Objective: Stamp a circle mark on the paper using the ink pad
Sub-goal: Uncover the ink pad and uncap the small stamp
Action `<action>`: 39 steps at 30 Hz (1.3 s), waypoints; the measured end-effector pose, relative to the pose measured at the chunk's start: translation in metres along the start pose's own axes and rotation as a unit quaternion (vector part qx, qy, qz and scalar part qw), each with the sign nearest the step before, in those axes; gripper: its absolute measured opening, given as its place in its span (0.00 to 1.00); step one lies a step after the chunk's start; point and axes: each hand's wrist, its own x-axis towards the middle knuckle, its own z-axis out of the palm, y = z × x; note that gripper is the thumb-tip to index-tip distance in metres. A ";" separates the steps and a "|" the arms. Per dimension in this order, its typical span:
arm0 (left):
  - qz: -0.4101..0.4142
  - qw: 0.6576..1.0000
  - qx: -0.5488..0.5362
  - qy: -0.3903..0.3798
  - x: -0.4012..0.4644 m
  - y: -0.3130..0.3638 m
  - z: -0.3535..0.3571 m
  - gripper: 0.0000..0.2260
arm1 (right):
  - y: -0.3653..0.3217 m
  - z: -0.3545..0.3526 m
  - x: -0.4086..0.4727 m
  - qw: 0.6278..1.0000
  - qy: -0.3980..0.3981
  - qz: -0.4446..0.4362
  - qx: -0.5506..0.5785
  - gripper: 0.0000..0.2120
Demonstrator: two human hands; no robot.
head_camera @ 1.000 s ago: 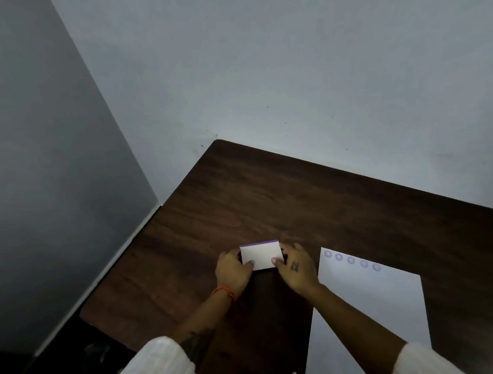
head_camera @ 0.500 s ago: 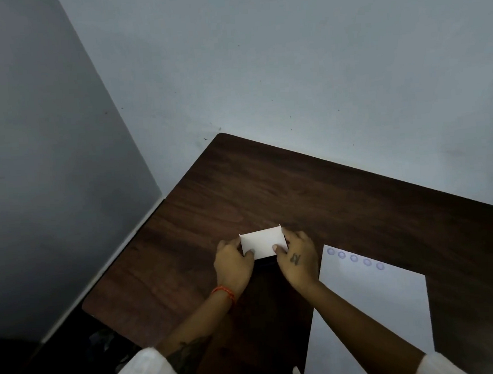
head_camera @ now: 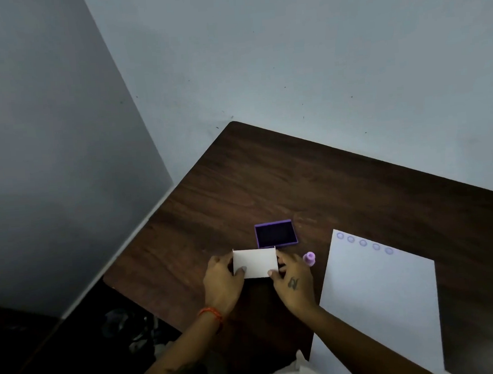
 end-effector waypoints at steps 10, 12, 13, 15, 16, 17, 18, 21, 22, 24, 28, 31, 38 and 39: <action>-0.025 0.999 0.039 -0.014 0.003 -0.008 0.005 0.23 | 0.001 0.006 -0.001 0.997 -0.061 0.017 -0.039 0.29; -0.004 0.999 0.053 -0.001 0.002 -0.001 0.005 0.27 | 0.000 0.003 0.000 0.998 -0.055 0.011 -0.029 0.29; 0.020 0.998 0.052 0.006 0.002 0.004 0.006 0.28 | 0.000 0.001 0.000 0.999 -0.042 0.005 -0.019 0.29; 0.085 0.996 0.037 0.006 0.001 0.018 0.009 0.29 | -0.003 -0.009 0.001 1.000 0.000 -0.012 -0.003 0.28; 0.120 0.992 0.031 -0.001 0.001 0.025 0.012 0.29 | -0.004 -0.015 0.001 0.999 0.025 -0.022 0.001 0.27; 0.151 0.988 0.027 -0.011 0.002 0.032 0.016 0.29 | -0.005 -0.021 0.002 0.998 0.052 -0.030 0.005 0.27; 0.174 0.984 0.021 -0.024 0.002 0.039 0.021 0.29 | -0.006 -0.028 0.002 0.996 0.077 -0.035 0.007 0.26; 0.202 0.977 0.004 -0.071 0.002 0.058 0.034 0.29 | -0.001 -0.047 0.005 0.991 0.131 -0.025 -0.006 0.24; 0.205 0.975 0.005 -0.085 0.002 0.064 0.040 0.29 | 0.002 -0.051 0.006 0.990 0.139 -0.013 -0.008 0.23; 0.210 0.971 0.005 -0.112 0.003 0.072 0.050 0.27 | 0.010 -0.057 0.007 0.990 0.143 0.011 -0.007 0.21; 0.209 0.963 0.003 -0.167 0.009 0.079 0.067 0.19 | 0.024 -0.060 0.007 0.991 0.119 0.058 0.014 0.19; 0.213 0.960 0.034 -0.178 0.015 0.076 0.077 0.12 | 0.027 -0.059 0.008 0.994 0.097 0.051 0.012 0.15; 0.212 0.963 0.051 -0.156 0.023 0.069 0.092 0.08 | 0.040 -0.053 0.020 0.997 0.058 0.048 -0.015 0.10; 0.209 0.964 0.045 -0.156 0.023 0.069 0.091 0.08 | 0.040 -0.054 0.022 0.998 0.051 0.045 -0.016 0.10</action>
